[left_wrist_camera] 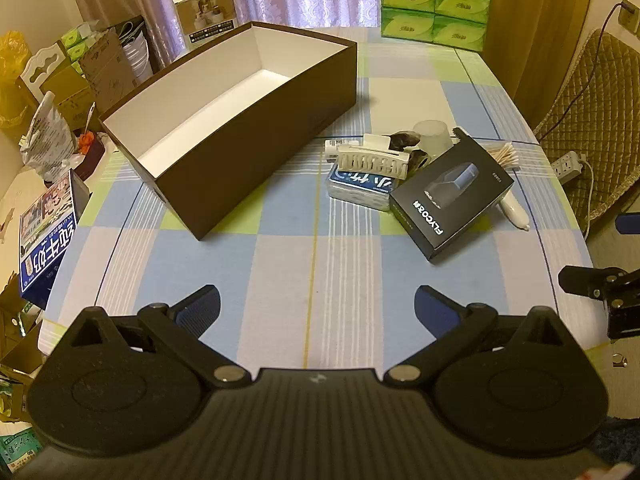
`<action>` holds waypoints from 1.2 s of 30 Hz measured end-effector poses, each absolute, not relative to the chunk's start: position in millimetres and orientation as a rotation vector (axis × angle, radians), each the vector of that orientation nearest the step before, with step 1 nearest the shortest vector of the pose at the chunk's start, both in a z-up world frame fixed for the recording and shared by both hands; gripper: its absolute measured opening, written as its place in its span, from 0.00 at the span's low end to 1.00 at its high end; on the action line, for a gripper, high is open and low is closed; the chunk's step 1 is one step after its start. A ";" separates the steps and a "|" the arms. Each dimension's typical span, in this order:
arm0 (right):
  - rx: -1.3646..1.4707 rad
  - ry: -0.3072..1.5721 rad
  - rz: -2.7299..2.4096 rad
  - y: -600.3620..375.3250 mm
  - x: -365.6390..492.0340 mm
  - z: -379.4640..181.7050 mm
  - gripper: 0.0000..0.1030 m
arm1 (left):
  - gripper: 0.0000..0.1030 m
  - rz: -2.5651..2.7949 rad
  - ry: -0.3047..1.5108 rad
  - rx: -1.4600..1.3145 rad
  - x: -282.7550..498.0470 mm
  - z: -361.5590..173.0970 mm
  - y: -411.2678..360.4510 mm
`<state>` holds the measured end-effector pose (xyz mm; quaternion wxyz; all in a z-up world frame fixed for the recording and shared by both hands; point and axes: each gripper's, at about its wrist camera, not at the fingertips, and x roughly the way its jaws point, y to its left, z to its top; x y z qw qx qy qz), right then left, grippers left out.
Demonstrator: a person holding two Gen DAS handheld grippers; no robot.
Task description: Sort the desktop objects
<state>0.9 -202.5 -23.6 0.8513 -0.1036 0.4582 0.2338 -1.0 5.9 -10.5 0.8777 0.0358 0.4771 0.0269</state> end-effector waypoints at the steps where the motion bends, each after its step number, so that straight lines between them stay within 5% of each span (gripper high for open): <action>1: -0.219 0.964 0.492 -202.4 1.1 -23.9 0.98 | 0.99 0.056 0.995 0.075 -0.9 -10.9 6.5; 36: -0.215 0.967 0.498 -200.1 7.8 -23.9 0.98 | 0.99 0.060 1.014 0.063 8.0 -16.0 6.3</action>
